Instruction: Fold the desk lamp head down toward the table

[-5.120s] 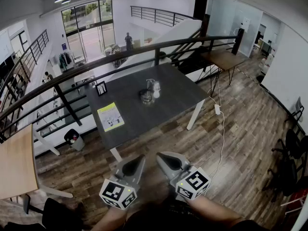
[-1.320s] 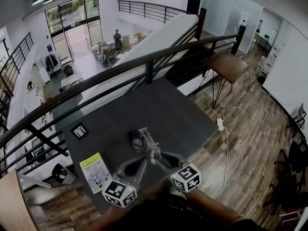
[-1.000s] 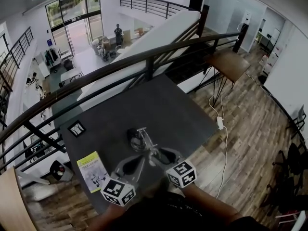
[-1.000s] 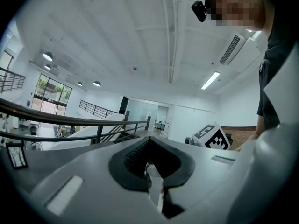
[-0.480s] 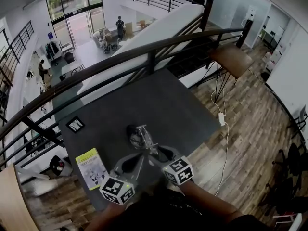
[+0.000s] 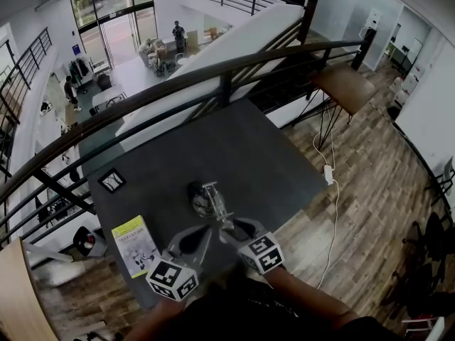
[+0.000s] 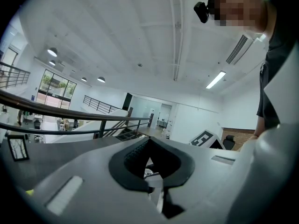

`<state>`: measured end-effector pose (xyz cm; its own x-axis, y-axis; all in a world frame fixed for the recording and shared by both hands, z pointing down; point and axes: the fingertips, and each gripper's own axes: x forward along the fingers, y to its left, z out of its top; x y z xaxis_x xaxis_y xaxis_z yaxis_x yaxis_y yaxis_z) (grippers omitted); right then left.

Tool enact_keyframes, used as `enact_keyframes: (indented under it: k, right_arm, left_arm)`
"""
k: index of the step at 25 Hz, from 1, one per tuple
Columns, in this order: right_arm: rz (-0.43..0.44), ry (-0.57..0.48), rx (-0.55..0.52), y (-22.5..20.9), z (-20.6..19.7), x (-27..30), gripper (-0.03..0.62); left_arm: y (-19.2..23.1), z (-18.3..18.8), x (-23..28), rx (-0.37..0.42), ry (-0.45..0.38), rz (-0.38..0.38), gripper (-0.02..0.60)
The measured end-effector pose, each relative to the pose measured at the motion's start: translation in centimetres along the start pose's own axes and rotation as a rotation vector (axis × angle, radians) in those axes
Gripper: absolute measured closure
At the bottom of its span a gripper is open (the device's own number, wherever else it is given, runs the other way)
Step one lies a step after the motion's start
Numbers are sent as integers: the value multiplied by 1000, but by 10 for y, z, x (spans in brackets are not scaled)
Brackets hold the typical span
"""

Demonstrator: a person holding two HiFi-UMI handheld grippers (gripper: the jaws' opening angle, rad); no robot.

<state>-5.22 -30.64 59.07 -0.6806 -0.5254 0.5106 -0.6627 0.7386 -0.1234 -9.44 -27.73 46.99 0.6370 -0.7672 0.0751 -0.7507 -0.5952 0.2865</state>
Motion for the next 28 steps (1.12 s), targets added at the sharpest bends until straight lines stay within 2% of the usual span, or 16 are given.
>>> enact_keyframes:
  k: [7,28]
  right_arm:
    - [-16,32,-45,4,-26,8,402]
    - [4,176,-65,1,-91,49,407]
  left_arm:
    - [-2,-4,-5,-3,4,15,580]
    - [5,-31,-6,-32,48,71,580]
